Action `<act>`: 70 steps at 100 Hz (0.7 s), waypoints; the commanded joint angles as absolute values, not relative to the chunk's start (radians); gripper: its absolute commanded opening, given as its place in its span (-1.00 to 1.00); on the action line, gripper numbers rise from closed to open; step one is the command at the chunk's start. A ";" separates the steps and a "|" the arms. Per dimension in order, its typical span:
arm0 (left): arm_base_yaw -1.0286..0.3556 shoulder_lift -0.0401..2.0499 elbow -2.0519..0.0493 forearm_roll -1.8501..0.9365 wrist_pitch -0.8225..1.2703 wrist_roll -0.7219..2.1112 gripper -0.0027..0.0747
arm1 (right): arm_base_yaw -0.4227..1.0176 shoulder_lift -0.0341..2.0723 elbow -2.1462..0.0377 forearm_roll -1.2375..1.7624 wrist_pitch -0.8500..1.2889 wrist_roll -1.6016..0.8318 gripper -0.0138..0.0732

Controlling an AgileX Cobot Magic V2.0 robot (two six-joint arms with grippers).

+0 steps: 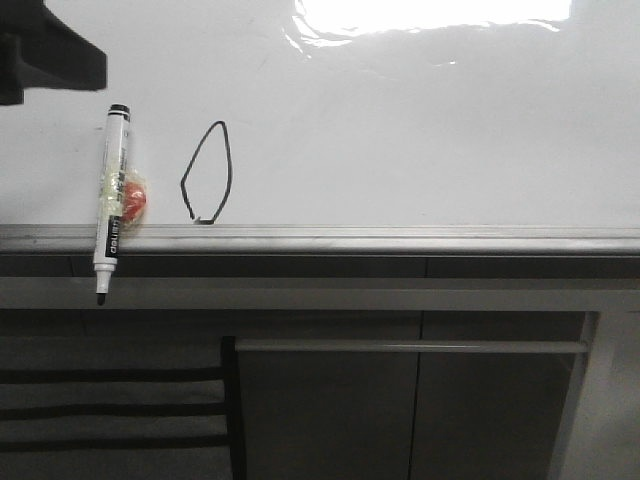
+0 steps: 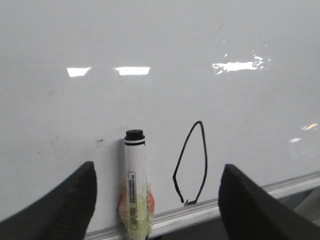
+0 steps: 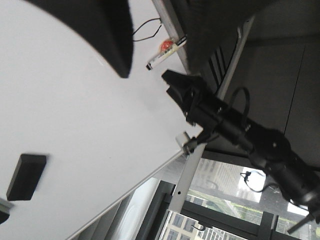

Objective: Write number 0 on whiteboard

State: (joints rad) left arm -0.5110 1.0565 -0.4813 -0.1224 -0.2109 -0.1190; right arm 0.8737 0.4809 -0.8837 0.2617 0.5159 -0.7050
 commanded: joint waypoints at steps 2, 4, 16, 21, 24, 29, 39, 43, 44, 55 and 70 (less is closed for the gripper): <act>-0.510 0.947 -0.502 -0.118 -0.194 -0.120 -0.22 | 0.869 0.417 -0.827 0.229 0.448 -0.657 -0.85; -0.510 0.925 -0.502 -0.115 -0.174 -0.120 -0.39 | 0.868 0.400 -0.806 0.219 0.447 -0.645 -0.83; -0.510 0.795 -0.502 -0.055 -0.068 -0.118 -0.98 | 0.844 0.312 -0.690 0.195 0.446 -0.615 -0.81; -0.510 0.739 -0.502 -0.033 -0.025 -0.118 -0.98 | 0.837 0.278 -0.630 0.195 0.440 -0.615 -0.81; -0.510 0.700 -0.502 -0.020 0.000 -0.118 -0.98 | 0.832 0.259 -0.599 0.195 0.437 -0.613 -0.81; -0.510 0.648 -0.502 0.008 0.049 -0.118 -0.98 | 0.830 0.226 -0.545 0.195 0.435 -0.605 -0.81; -0.510 0.543 -0.502 0.057 0.128 -0.118 -0.98 | 0.830 0.159 -0.445 0.195 0.412 -0.603 -0.81; -0.510 0.498 -0.502 0.072 0.159 -0.116 -0.98 | 0.830 0.135 -0.404 0.195 0.391 -0.603 -0.81; -0.510 0.490 -0.501 0.074 0.164 -0.116 -0.98 | 0.830 0.130 -0.404 0.195 0.388 -0.603 -0.81; -0.510 0.365 -0.481 0.095 0.230 -0.067 -0.98 | 0.830 0.084 -0.336 0.230 0.341 -0.603 -0.81; -0.510 0.204 -0.444 0.045 0.305 -0.067 -0.98 | 0.830 0.075 -0.296 0.244 0.339 -0.603 -0.81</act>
State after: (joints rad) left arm -0.5110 0.2730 -0.4338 0.0804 0.3228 -0.0732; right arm 0.8345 0.0665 -0.2850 0.2281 0.4289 -0.6050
